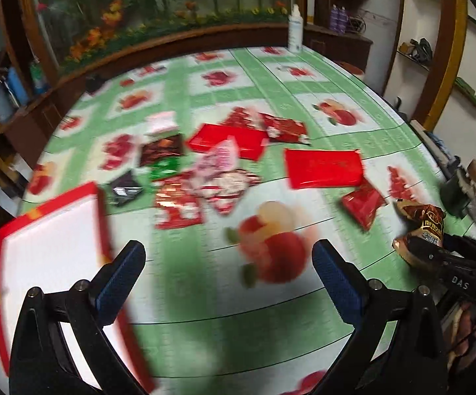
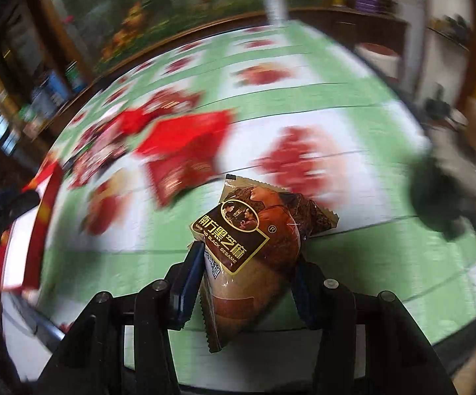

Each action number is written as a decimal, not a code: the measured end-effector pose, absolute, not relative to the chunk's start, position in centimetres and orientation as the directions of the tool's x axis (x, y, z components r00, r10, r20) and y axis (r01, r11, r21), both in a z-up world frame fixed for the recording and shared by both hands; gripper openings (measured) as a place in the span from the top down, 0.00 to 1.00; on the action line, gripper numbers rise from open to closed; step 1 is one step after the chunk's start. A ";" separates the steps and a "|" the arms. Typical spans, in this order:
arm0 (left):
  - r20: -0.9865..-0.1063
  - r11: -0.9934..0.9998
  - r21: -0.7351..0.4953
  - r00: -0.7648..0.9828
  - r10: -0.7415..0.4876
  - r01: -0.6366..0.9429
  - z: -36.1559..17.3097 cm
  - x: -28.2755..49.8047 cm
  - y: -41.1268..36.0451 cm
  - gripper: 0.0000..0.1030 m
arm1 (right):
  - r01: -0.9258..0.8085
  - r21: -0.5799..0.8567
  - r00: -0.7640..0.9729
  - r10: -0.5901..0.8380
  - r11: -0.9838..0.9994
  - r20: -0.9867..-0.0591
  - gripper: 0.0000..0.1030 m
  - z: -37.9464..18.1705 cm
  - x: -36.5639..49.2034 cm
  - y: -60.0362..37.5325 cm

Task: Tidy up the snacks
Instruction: 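Carry the brown sesame snack bag with the right tool while the left grasps a red packet, then release the brown bag into the red-rimmed tray with the right tool while the left drops its red packet there, then move the left tool to the red flower-print packet and grasp it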

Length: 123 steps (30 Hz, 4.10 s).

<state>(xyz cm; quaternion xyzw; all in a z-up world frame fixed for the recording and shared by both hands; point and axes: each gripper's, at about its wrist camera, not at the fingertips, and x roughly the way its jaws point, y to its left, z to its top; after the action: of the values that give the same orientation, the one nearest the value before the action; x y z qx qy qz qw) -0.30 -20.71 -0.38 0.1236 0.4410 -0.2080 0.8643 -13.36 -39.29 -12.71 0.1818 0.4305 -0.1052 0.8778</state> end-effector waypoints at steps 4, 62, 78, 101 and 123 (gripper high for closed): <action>-0.850 0.887 0.032 0.480 -0.219 0.461 -1.9 1.0 -24.2 0.01 | 0.360 0.260 0.640 -0.034 0.896 -0.767 0.51 -12.9 -13.8 -41.3; -0.746 0.965 -0.032 0.636 -0.196 0.261 -1.5 -2.2 -5.2 0.67 | 0.078 0.341 0.661 0.207 0.937 -0.721 0.53 -12.8 -9.1 -29.7; -0.705 0.987 0.076 0.707 -0.047 0.141 -2.2 -0.9 2.4 0.33 | -0.299 0.346 0.692 0.451 0.890 -0.563 0.50 -4.9 -2.0 -13.5; -0.629 0.999 -0.008 0.777 0.026 -0.041 -0.1 -1.4 9.9 0.22 | -0.350 0.646 0.373 0.734 0.678 -0.568 0.14 -13.6 1.1 -8.0; -0.748 0.943 0.001 0.626 -0.221 0.333 -1.6 -0.7 -6.8 0.22 | 0.139 0.387 0.783 0.138 0.911 -0.606 0.14 -9.3 2.5 -37.9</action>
<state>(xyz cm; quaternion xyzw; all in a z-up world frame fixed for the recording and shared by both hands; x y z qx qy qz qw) -0.73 -6.81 -1.63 0.0696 0.4040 -0.1541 0.8990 2.52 -37.93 -9.33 0.2106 0.3294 -0.0003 0.9204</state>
